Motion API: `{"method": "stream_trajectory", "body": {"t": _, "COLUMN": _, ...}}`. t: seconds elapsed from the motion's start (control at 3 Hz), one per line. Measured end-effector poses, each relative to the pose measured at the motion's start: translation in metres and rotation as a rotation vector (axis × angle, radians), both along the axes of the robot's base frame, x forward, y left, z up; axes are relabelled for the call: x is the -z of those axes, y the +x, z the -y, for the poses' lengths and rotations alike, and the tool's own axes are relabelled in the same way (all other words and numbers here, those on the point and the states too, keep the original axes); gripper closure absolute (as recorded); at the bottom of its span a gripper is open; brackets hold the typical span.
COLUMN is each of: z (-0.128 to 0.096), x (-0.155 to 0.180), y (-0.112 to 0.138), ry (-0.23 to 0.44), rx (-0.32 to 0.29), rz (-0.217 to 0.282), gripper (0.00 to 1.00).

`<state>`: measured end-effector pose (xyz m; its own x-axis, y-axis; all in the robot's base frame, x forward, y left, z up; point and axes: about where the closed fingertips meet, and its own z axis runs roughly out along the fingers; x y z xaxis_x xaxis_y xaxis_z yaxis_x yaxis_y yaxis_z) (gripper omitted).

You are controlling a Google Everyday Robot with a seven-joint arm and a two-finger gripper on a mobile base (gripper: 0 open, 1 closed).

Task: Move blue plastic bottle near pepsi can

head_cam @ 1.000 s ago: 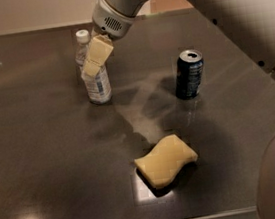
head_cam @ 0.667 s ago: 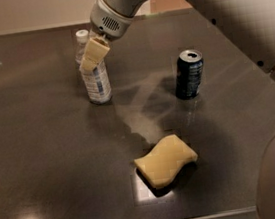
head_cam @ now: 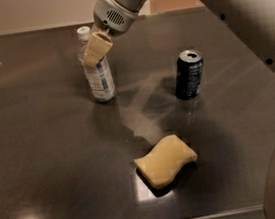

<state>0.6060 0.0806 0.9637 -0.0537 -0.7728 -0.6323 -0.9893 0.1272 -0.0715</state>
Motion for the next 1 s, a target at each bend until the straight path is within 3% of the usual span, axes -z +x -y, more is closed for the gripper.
{"method": "stream_trajectory", "body": {"t": 0.33, "z": 0.036, "x": -0.014, "y": 0.001, "ry": -0.007, "rx": 0.031, "rz": 0.005, "gripper": 1.00}}
{"method": "stream_trajectory", "body": {"t": 1.0, "z": 0.115, "x": -0.009, "y": 0.009, "ry": -0.021, "rx": 0.122, "rz": -0.066, "gripper": 1.00}}
